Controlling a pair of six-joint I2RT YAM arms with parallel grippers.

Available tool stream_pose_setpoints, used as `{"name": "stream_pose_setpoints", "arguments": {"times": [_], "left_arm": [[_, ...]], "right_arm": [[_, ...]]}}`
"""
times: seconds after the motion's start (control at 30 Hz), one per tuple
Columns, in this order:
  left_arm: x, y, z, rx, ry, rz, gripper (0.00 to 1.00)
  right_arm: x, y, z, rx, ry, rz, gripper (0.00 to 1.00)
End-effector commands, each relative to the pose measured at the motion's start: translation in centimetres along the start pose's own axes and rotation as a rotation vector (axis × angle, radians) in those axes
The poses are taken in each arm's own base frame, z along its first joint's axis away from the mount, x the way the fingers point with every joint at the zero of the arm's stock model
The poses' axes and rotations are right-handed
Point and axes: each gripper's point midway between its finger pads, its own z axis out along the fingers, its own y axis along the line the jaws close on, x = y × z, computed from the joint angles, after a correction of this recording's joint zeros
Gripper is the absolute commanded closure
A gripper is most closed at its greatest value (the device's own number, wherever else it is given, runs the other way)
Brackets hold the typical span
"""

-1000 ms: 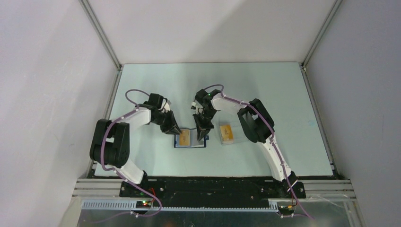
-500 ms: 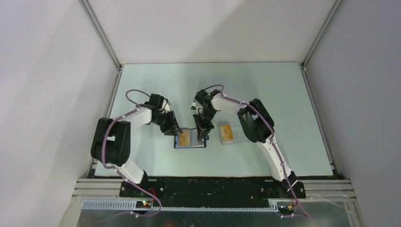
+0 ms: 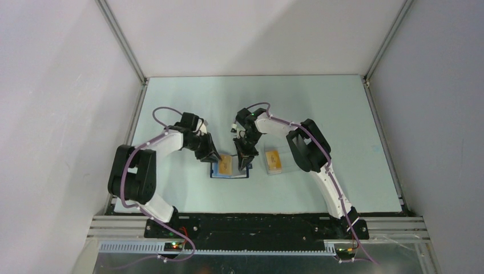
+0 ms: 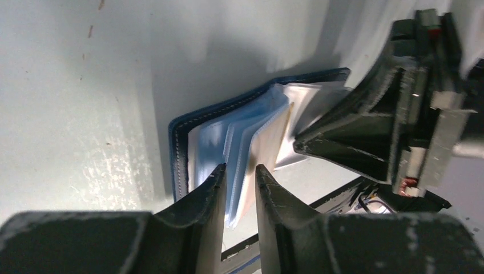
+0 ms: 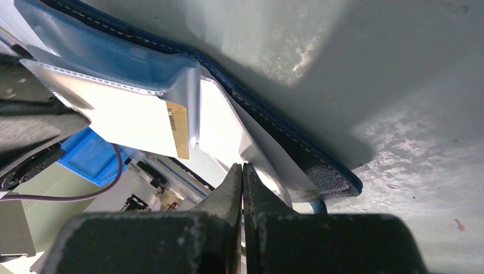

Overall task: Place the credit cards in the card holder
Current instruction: Insert the credit card into the card holder.

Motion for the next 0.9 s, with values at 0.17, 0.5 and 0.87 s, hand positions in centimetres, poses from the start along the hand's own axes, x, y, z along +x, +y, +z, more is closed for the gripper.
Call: {"name": "stream_pose_setpoints", "arguments": {"times": [0.17, 0.5, 0.87], "left_arm": [[-0.7, -3.2, -2.0, 0.097, -0.05, 0.044, 0.72], [-0.3, -4.3, -1.8, 0.128, -0.025, 0.066, 0.72], [-0.5, -5.7, -2.1, 0.157, -0.025, 0.086, 0.72]], "right_arm": [[-0.4, -0.6, -0.3, 0.025, -0.007, -0.013, 1.0], [-0.5, 0.1, -1.1, -0.002, -0.024, -0.018, 0.98], [-0.9, 1.4, -3.3, -0.042, -0.086, -0.045, 0.94]]}}
